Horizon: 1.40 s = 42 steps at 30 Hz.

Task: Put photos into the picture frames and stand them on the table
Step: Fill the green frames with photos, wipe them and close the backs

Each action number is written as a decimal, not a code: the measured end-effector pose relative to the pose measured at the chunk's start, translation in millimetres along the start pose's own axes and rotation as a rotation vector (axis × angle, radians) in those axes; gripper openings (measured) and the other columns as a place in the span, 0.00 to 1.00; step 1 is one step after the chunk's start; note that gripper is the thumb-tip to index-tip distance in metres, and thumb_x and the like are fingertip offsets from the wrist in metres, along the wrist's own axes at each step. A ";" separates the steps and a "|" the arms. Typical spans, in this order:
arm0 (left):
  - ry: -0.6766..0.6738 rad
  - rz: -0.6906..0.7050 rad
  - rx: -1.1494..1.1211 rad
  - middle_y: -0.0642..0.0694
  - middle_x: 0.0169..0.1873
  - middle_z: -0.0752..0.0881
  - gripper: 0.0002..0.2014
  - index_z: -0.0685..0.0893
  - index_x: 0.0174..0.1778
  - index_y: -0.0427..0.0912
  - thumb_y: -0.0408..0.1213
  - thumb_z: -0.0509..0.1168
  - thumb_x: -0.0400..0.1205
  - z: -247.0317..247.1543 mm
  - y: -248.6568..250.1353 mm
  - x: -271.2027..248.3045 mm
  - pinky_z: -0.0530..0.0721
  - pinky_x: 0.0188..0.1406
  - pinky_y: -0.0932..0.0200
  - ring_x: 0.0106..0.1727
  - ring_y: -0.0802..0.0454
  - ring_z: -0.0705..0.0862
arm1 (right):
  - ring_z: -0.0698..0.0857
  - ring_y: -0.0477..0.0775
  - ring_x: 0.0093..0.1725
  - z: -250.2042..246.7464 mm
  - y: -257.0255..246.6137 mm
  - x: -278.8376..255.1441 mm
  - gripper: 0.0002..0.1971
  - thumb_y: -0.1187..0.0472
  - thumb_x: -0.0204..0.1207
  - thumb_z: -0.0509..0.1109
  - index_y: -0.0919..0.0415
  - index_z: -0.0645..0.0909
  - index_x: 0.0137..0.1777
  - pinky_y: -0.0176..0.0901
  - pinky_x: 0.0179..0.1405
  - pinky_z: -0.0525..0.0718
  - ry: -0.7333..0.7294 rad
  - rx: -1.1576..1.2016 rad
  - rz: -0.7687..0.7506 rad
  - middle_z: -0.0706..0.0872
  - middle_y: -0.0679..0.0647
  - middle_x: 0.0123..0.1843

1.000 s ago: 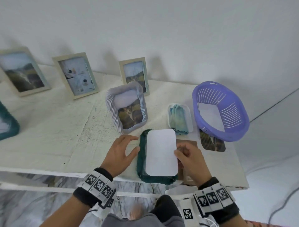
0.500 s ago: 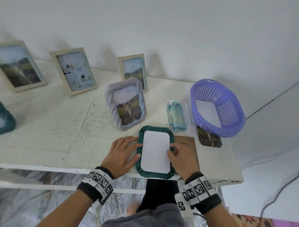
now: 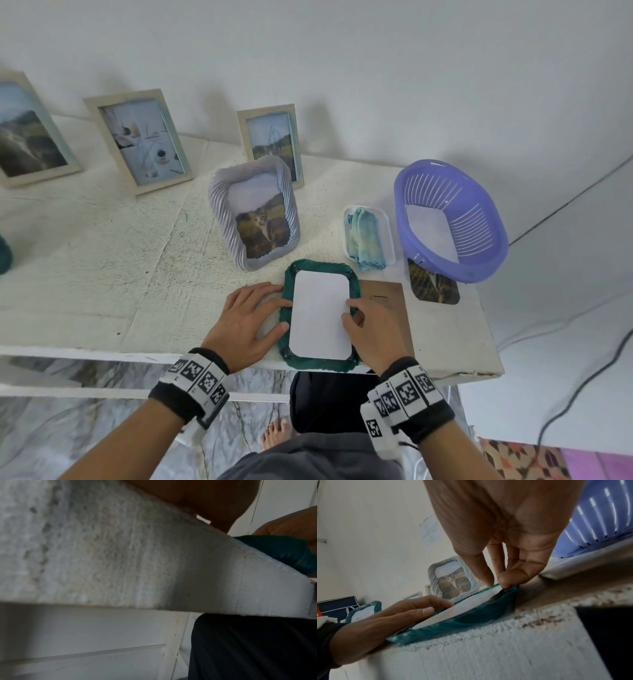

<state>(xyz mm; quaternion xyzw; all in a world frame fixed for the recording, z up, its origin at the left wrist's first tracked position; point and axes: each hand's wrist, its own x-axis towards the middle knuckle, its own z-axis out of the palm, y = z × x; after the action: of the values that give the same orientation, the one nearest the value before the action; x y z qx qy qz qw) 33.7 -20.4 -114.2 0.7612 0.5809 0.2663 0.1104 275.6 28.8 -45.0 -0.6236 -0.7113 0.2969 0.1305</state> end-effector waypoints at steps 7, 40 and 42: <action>-0.003 -0.010 -0.008 0.55 0.71 0.77 0.18 0.81 0.65 0.57 0.57 0.58 0.83 0.8 -0.7 -1.1 0.63 0.75 0.50 0.75 0.53 0.71 | 0.79 0.50 0.44 -3.2 0.7 -4.4 0.13 0.56 0.81 0.66 0.57 0.82 0.63 0.41 0.49 0.77 0.075 0.007 -0.007 0.79 0.49 0.42; 0.000 0.007 -0.054 0.57 0.60 0.79 0.20 0.81 0.66 0.57 0.61 0.59 0.82 -2.2 2.5 -2.5 0.65 0.73 0.52 0.71 0.54 0.72 | 0.71 0.57 0.56 -10.5 -32.4 -11.0 0.35 0.32 0.67 0.65 0.52 0.67 0.69 0.47 0.46 0.78 0.080 -0.263 0.040 0.63 0.51 0.54; 0.002 0.014 -0.051 0.57 0.60 0.79 0.21 0.81 0.66 0.57 0.61 0.59 0.82 -2.5 2.4 -2.4 0.66 0.73 0.51 0.71 0.54 0.73 | 0.71 0.57 0.56 0.8 -37.5 -5.5 0.36 0.32 0.67 0.64 0.53 0.66 0.71 0.46 0.43 0.75 0.064 -0.274 0.018 0.64 0.52 0.55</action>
<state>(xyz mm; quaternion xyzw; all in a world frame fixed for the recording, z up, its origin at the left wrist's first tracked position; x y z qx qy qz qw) 34.0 -23.7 -111.7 0.7619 0.5687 0.2824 0.1274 245.8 21.6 -22.6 -0.6512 -0.7349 0.1783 0.0639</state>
